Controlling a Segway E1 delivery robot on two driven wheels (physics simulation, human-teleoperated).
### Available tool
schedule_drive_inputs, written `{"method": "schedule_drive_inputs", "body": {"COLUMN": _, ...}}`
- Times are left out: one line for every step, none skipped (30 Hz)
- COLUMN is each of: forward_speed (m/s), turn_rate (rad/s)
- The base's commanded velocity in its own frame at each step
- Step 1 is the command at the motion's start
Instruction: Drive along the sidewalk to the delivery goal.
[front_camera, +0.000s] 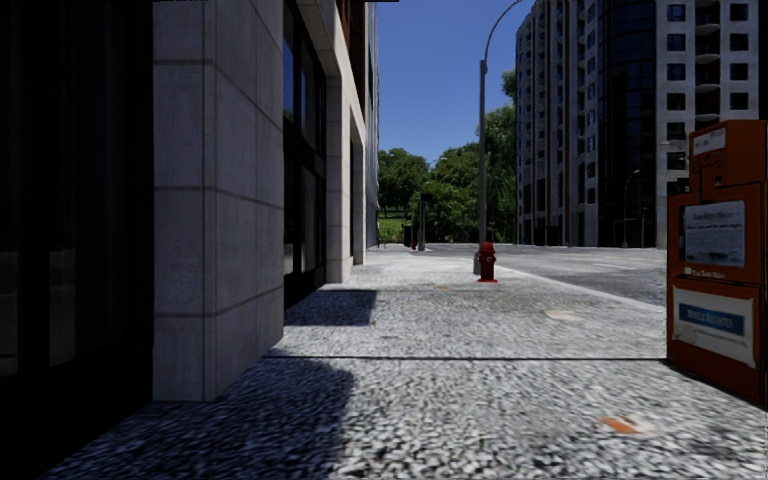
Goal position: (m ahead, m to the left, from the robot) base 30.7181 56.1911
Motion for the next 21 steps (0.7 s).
{"method": "schedule_drive_inputs", "body": {"forward_speed": 2.00, "turn_rate": 0.00}}
{"method": "schedule_drive_inputs", "body": {"forward_speed": 2.00, "turn_rate": 0.00}}
{"method": "schedule_drive_inputs", "body": {"forward_speed": 2.00, "turn_rate": 0.00}}
{"method": "schedule_drive_inputs", "body": {"forward_speed": 2.00, "turn_rate": 0.00}}
{"method": "schedule_drive_inputs", "body": {"forward_speed": 2.00, "turn_rate": 0.00}}
{"method": "schedule_drive_inputs", "body": {"forward_speed": 2.00, "turn_rate": 0.00}}
{"method": "schedule_drive_inputs", "body": {"forward_speed": 2.00, "turn_rate": 0.00}}
{"method": "schedule_drive_inputs", "body": {"forward_speed": 2.00, "turn_rate": 0.00}}
{"method": "schedule_drive_inputs", "body": {"forward_speed": 2.00, "turn_rate": 0.00}}
{"method": "schedule_drive_inputs", "body": {"forward_speed": 2.00, "turn_rate": 0.00}}
{"method": "schedule_drive_inputs", "body": {"forward_speed": 2.00, "turn_rate": 0.00}}
{"method": "schedule_drive_inputs", "body": {"forward_speed": 2.00, "turn_rate": 0.00}}
{"method": "schedule_drive_inputs", "body": {"forward_speed": 2.00, "turn_rate": 0.00}}
{"method": "schedule_drive_inputs", "body": {"forward_speed": 2.00, "turn_rate": 0.00}}
{"method": "schedule_drive_inputs", "body": {"forward_speed": 2.00, "turn_rate": 0.00}}
{"method": "schedule_drive_inputs", "body": {"forward_speed": 2.00, "turn_rate": 0.00}}
{"method": "schedule_drive_inputs", "body": {"forward_speed": 2.00, "turn_rate": 0.00}}
{"method": "schedule_drive_inputs", "body": {"forward_speed": 2.00, "turn_rate": 0.00}}
{"method": "schedule_drive_inputs", "body": {"forward_speed": 2.00, "turn_rate": 0.00}}
{"method": "schedule_drive_inputs", "body": {"forward_speed": 2.00, "turn_rate": 0.00}}
{"method": "schedule_drive_inputs", "body": {"forward_speed": 2.00, "turn_rate": 0.00}}
